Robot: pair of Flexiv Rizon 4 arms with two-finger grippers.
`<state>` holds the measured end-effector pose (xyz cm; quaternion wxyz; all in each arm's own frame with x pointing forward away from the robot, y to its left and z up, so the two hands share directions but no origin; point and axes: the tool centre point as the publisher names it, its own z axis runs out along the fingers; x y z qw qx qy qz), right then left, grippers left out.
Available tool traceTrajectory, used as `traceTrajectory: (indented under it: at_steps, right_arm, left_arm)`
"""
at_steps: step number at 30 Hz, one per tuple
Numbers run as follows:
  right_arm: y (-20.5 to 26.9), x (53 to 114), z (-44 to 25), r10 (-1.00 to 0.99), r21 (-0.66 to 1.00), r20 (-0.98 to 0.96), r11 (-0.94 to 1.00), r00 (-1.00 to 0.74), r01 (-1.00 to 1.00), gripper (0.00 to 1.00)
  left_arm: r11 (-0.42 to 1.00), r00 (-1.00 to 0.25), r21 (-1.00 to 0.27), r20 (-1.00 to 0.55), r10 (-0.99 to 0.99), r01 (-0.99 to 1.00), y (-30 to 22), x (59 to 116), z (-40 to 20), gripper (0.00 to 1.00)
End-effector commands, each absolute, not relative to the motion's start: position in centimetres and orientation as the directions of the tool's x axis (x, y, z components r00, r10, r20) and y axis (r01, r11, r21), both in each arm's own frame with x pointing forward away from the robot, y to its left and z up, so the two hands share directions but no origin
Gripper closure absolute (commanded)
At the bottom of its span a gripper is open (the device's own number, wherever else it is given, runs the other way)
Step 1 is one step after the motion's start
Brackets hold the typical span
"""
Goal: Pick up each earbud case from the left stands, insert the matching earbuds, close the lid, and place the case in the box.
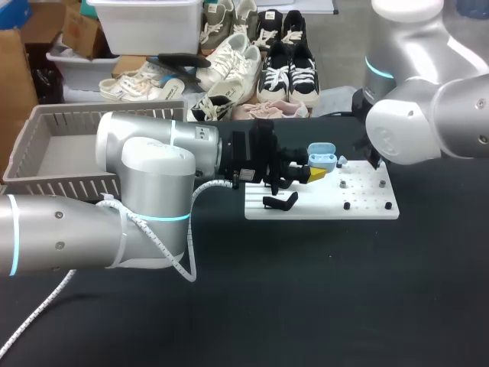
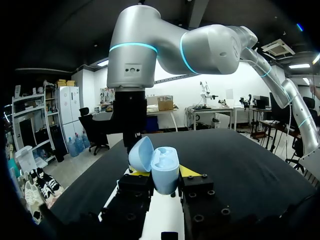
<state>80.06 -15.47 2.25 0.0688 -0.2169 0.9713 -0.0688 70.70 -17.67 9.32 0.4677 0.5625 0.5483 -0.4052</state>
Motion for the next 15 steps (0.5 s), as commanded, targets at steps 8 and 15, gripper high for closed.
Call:
traceTrajectory:
  at_steps: [8, 15]
  right_arm:
    - [-15.35, 79.87, 2.33, -0.426, -0.167, -0.108, 0.899, -0.898, -0.406, 0.79]
    - [-15.22, 79.88, 2.31, -0.424, -0.167, -0.104, 0.899, -0.900, -0.404, 0.84]
  left_arm:
    - [0.040, 0.072, 0.083, -0.970, 0.234, 0.996, -17.64, 70.66, 9.23, 1.00]
    - [0.040, 0.072, 0.083, -0.970, 0.234, 0.996, -17.64, 70.66, 9.23, 1.00]
